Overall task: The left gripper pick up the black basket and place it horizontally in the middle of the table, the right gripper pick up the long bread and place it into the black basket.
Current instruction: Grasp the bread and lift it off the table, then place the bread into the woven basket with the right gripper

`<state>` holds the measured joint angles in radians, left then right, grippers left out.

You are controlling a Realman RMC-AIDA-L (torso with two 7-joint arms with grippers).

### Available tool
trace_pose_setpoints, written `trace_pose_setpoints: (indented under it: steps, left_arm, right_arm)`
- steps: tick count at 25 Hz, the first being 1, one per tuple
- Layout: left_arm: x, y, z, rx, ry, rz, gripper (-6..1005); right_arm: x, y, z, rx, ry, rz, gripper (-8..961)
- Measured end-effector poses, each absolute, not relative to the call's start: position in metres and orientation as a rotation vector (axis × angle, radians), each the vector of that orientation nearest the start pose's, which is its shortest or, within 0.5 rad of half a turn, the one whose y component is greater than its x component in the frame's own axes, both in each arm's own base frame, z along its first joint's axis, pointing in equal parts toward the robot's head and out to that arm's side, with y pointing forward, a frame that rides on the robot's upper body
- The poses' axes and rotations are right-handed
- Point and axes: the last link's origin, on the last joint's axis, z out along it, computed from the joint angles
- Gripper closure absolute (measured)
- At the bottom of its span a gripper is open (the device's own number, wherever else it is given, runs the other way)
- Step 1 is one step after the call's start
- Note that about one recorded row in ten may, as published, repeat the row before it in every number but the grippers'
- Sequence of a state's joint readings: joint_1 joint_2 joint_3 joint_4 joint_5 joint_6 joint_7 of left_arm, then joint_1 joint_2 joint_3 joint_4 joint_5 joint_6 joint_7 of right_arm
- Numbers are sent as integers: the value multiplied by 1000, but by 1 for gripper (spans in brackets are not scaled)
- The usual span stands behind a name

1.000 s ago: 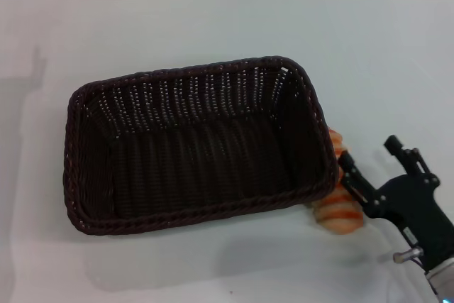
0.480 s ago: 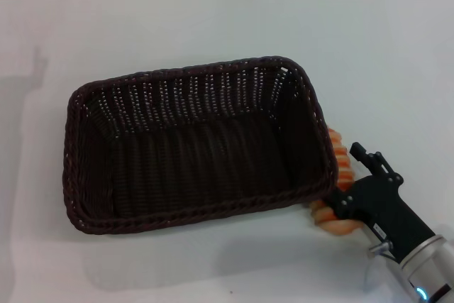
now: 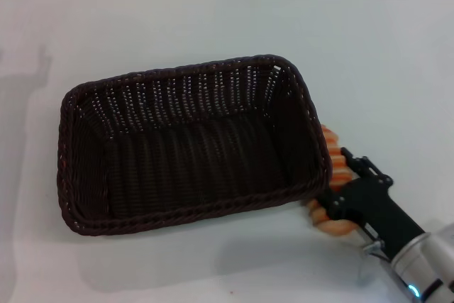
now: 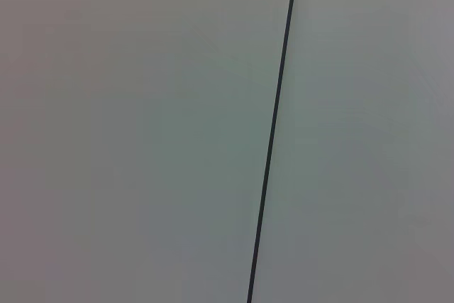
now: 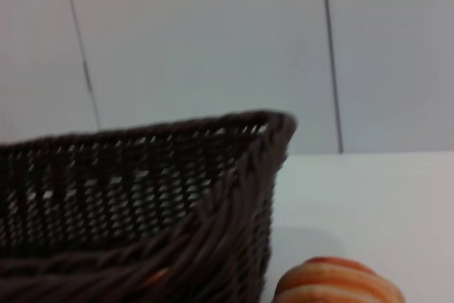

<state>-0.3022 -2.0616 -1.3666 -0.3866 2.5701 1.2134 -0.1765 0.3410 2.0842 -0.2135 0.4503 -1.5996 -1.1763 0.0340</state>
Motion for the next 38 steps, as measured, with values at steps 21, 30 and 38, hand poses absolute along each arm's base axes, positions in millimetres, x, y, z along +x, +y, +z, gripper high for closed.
trace_pose_setpoints:
  steps: [21, 30, 38]
  left_arm:
    - [-330, 328, 50, -1262, -512, -874, 202]
    - [-329, 328, 49, -1270, -512, -876, 203]
    - [-331, 327, 48, -1273, -514, -870, 203]
  right_arm:
    - [240, 199, -60, -1828, 218, 1330, 394]
    - [219, 236, -93, -2043, 385, 1302, 437]
    - [219, 241, -95, -2072, 450, 1320, 374]
